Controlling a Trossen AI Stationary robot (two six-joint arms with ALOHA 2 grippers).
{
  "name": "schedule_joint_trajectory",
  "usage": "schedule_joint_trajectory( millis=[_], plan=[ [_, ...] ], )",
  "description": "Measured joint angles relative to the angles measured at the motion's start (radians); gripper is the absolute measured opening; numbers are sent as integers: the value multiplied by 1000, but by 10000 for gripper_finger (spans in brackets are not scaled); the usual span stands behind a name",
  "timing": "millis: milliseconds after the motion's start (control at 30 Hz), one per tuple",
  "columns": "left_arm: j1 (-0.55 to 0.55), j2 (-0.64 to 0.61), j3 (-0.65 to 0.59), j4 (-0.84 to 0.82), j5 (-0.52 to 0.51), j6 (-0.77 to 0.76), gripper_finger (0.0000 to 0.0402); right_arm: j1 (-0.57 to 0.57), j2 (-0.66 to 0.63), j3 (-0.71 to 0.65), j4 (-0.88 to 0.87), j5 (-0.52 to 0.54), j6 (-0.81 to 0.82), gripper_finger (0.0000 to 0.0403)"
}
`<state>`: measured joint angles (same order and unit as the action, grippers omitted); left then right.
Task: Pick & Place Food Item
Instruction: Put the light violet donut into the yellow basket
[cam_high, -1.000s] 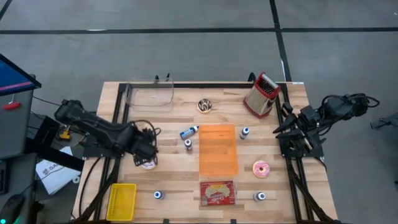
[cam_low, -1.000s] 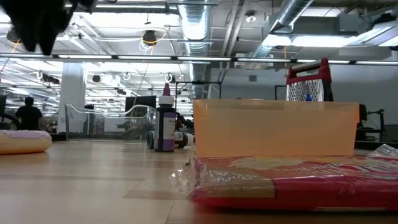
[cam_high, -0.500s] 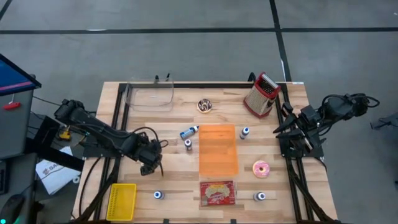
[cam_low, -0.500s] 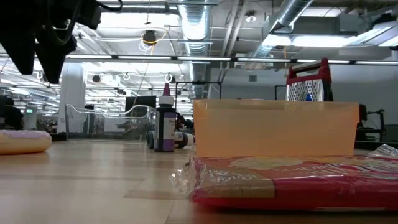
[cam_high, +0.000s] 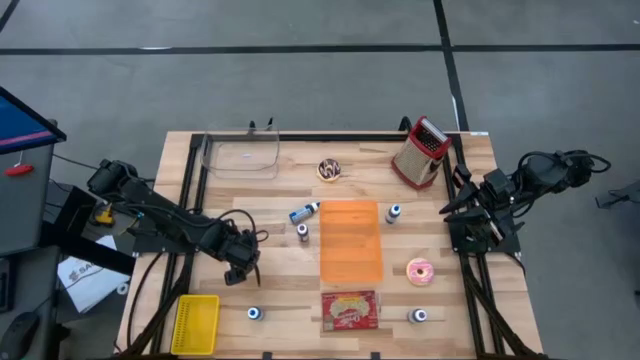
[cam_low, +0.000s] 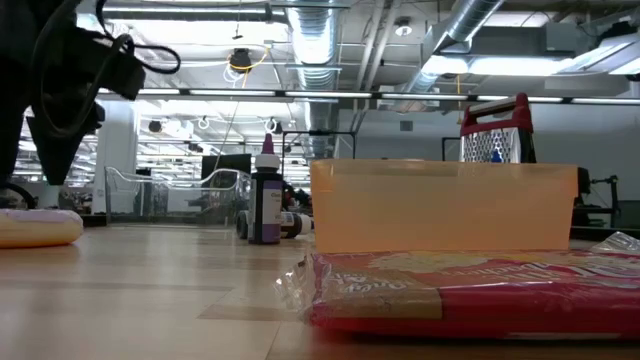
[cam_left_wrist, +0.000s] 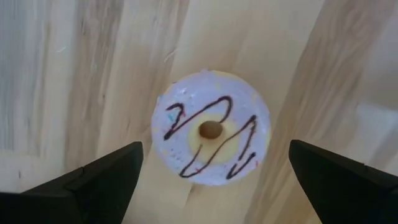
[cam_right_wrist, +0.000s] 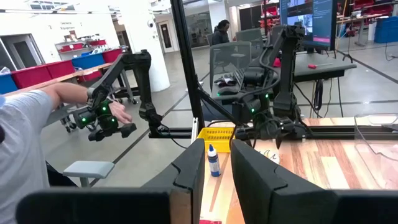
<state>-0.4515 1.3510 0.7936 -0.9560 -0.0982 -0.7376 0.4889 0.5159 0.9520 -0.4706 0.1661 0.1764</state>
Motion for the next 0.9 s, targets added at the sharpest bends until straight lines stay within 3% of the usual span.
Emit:
schedule_joint_trajectory(
  millis=[700, 900],
  plan=[
    [0, 0, -164, 225, -25, -52, 400, 0, 0, 0, 0, 18, 7, 73],
    [0, -4, -167, 241, 33, -55, 400, 0, 0, 0, 0, 18, 8, 73]
  ],
)
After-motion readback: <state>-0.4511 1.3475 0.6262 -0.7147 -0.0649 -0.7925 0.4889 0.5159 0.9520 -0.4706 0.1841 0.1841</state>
